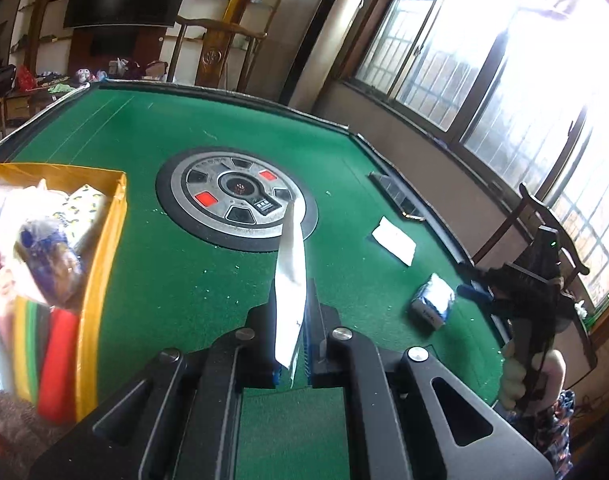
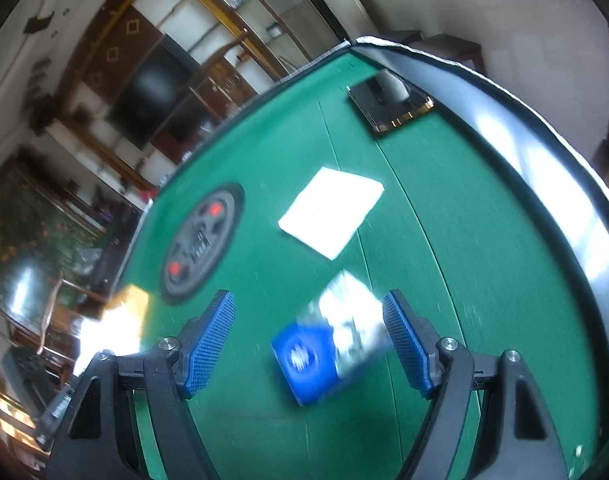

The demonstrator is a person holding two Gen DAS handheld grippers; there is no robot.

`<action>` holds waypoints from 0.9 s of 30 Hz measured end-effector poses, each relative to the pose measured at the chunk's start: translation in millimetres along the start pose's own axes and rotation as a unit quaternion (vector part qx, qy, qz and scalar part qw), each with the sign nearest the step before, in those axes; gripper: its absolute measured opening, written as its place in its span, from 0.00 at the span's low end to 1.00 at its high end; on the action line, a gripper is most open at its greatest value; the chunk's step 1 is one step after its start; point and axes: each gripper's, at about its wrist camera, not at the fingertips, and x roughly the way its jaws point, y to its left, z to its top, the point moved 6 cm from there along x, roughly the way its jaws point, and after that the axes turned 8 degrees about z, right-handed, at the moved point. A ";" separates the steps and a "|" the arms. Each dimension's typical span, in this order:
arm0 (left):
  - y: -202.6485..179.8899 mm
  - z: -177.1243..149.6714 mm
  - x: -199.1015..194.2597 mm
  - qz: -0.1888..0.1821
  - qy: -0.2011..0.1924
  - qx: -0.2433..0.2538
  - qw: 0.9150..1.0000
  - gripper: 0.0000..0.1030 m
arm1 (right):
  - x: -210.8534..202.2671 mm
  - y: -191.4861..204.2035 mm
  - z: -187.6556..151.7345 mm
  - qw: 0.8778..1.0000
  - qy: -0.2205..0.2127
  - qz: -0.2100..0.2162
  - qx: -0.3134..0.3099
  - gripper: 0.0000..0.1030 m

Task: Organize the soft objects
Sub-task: 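Carry white packet over tray with left while right grasps blue Vinda tissue pack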

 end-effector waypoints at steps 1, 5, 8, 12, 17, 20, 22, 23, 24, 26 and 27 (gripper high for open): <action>3.2 -0.4 -6.2 -0.002 -0.004 -0.004 1.000 0.05 | 1.4 -1.0 -1.4 1.000 0.002 -0.005 0.003 0.70; 24.0 -1.6 -33.4 0.002 -0.022 -0.025 0.999 0.05 | 13.5 0.6 -2.9 0.999 0.006 -0.033 0.010 0.70; 46.5 -1.0 -57.2 0.021 -0.040 -0.039 0.998 0.05 | 16.6 5.2 -1.2 0.998 0.001 -0.069 0.015 0.70; 83.7 -1.7 -90.3 0.056 -0.068 -0.058 0.994 0.05 | 2.8 -3.1 -9.1 0.989 -0.023 -0.139 0.045 0.70; 121.9 -5.9 -109.9 0.081 -0.087 -0.085 0.989 0.05 | 19.4 -7.0 -18.9 0.990 -0.001 -0.120 0.079 0.70; 141.3 -12.0 -118.4 0.095 -0.094 -0.102 0.986 0.05 | 31.4 -3.0 -15.2 0.989 -0.002 -0.133 0.067 0.70; 155.7 -16.3 -123.2 0.107 -0.094 -0.113 0.983 0.05 | 39.2 4.5 -15.0 0.989 0.005 -0.145 0.043 0.70; 163.1 -18.1 -126.1 0.115 -0.095 -0.118 0.982 0.05 | 41.6 7.3 -16.1 0.988 0.010 -0.152 0.031 0.62; 170.1 -20.0 -128.8 0.120 -0.095 -0.122 0.981 0.05 | 41.8 9.4 -17.6 0.988 0.012 -0.151 0.024 0.41; 179.8 -21.9 -130.5 0.128 -0.095 -0.131 0.979 0.05 | 43.8 12.6 -21.0 0.990 0.021 -0.136 0.015 0.37; 186.3 -23.5 -131.7 0.132 -0.094 -0.135 0.977 0.05 | 42.2 13.8 -22.4 0.991 0.021 -0.133 0.013 0.33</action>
